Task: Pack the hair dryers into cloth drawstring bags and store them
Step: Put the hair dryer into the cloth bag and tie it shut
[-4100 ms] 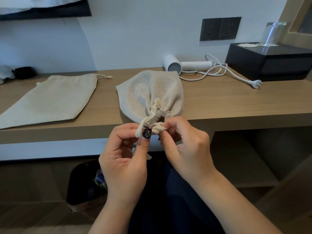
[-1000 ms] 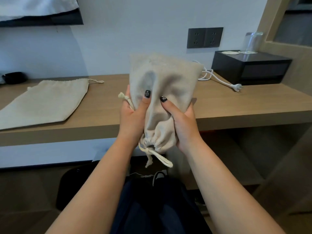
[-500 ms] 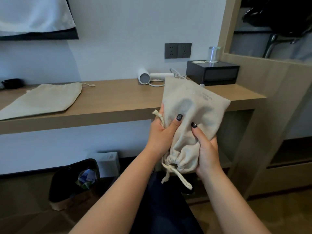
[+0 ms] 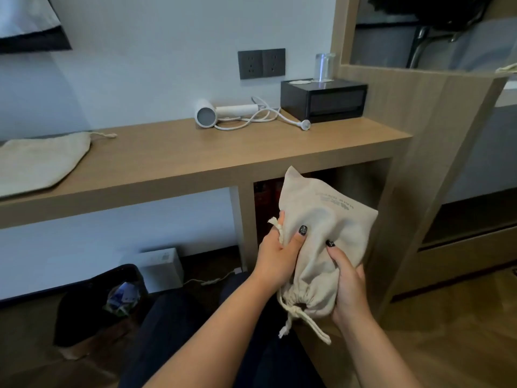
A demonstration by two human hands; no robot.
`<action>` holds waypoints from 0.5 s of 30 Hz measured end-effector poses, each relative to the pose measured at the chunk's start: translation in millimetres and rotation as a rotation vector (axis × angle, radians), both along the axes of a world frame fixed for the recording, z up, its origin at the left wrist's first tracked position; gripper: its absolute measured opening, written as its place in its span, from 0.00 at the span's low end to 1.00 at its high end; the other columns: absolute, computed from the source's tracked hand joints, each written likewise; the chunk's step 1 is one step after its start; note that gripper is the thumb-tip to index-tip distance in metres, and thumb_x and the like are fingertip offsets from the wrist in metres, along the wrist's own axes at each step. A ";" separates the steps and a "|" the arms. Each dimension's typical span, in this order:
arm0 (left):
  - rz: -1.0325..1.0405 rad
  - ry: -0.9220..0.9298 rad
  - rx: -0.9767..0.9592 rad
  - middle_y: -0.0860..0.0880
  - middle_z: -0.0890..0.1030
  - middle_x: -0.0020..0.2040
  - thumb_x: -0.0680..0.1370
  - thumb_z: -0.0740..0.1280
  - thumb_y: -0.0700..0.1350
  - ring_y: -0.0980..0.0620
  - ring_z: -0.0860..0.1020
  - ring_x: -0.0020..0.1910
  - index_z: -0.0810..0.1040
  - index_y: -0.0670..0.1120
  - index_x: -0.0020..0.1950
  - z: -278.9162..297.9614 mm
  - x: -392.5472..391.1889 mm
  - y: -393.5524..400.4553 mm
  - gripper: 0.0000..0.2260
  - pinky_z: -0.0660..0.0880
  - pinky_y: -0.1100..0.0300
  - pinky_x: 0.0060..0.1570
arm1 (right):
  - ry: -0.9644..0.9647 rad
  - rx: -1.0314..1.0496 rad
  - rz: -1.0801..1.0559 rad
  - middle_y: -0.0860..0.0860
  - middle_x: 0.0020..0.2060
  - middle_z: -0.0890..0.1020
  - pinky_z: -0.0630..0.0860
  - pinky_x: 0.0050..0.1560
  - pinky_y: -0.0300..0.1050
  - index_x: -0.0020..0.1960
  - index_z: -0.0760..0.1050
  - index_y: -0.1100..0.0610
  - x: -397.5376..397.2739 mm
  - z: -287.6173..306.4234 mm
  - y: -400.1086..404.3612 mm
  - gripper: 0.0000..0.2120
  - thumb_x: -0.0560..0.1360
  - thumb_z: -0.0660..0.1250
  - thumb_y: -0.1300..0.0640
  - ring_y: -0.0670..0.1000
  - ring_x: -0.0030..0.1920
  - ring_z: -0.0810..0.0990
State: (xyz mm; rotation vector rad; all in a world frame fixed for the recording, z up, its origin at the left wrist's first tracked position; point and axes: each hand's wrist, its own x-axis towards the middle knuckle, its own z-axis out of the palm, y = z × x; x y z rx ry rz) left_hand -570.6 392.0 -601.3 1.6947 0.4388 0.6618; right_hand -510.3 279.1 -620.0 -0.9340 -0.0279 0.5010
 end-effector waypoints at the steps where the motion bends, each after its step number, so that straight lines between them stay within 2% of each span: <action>1: 0.007 0.021 -0.008 0.56 0.81 0.59 0.78 0.65 0.55 0.57 0.79 0.59 0.71 0.58 0.69 -5.9 3.2 1.8 0.19 0.75 0.49 0.62 | 0.020 -0.012 -0.007 0.59 0.53 0.84 0.79 0.50 0.52 0.63 0.75 0.60 4.1 -6.8 2.4 0.17 0.75 0.67 0.63 0.59 0.54 0.83; 3: 0.017 0.055 -0.052 0.57 0.82 0.57 0.79 0.65 0.51 0.58 0.79 0.58 0.72 0.61 0.66 -18.9 9.8 5.5 0.16 0.76 0.53 0.61 | 0.054 -0.041 -0.018 0.60 0.53 0.84 0.79 0.52 0.53 0.63 0.75 0.60 13.5 -20.6 7.7 0.17 0.75 0.67 0.63 0.59 0.54 0.83; 5: 0.030 0.101 -0.113 0.58 0.82 0.54 0.80 0.65 0.47 0.57 0.80 0.56 0.74 0.66 0.58 -30.5 16.1 9.6 0.13 0.76 0.57 0.59 | 0.077 -0.083 -0.014 0.58 0.52 0.84 0.79 0.52 0.54 0.63 0.75 0.58 24.1 -34.3 14.8 0.18 0.74 0.68 0.63 0.59 0.53 0.84; 7: 0.041 0.164 -0.206 0.56 0.82 0.52 0.80 0.65 0.44 0.54 0.80 0.54 0.75 0.62 0.53 -43.3 21.9 15.1 0.11 0.77 0.58 0.55 | 0.091 -0.137 -0.013 0.57 0.51 0.85 0.80 0.52 0.54 0.63 0.75 0.56 35.9 -47.1 22.9 0.19 0.73 0.70 0.62 0.58 0.52 0.84; 9: 0.072 0.232 -0.327 0.51 0.83 0.53 0.79 0.65 0.44 0.50 0.81 0.54 0.77 0.55 0.55 -57.6 26.8 22.3 0.07 0.78 0.54 0.56 | 0.103 -0.202 -0.018 0.56 0.52 0.84 0.81 0.53 0.55 0.63 0.75 0.54 48.2 -60.1 31.6 0.20 0.72 0.71 0.61 0.57 0.52 0.84; 11: 0.097 0.286 -0.412 0.48 0.83 0.54 0.79 0.65 0.44 0.48 0.81 0.54 0.78 0.49 0.57 -71.6 32.8 30.7 0.08 0.78 0.48 0.59 | 0.099 -0.273 -0.007 0.54 0.52 0.84 0.81 0.50 0.53 0.63 0.75 0.53 60.5 -73.0 40.7 0.21 0.70 0.73 0.60 0.56 0.51 0.84; 15: 0.130 0.369 -0.485 0.47 0.84 0.53 0.80 0.63 0.43 0.47 0.82 0.54 0.79 0.48 0.57 -95.5 46.4 49.1 0.08 0.77 0.46 0.59 | 0.075 -0.383 0.035 0.54 0.50 0.84 0.81 0.45 0.47 0.61 0.75 0.55 80.6 -94.3 61.3 0.20 0.69 0.73 0.61 0.54 0.50 0.84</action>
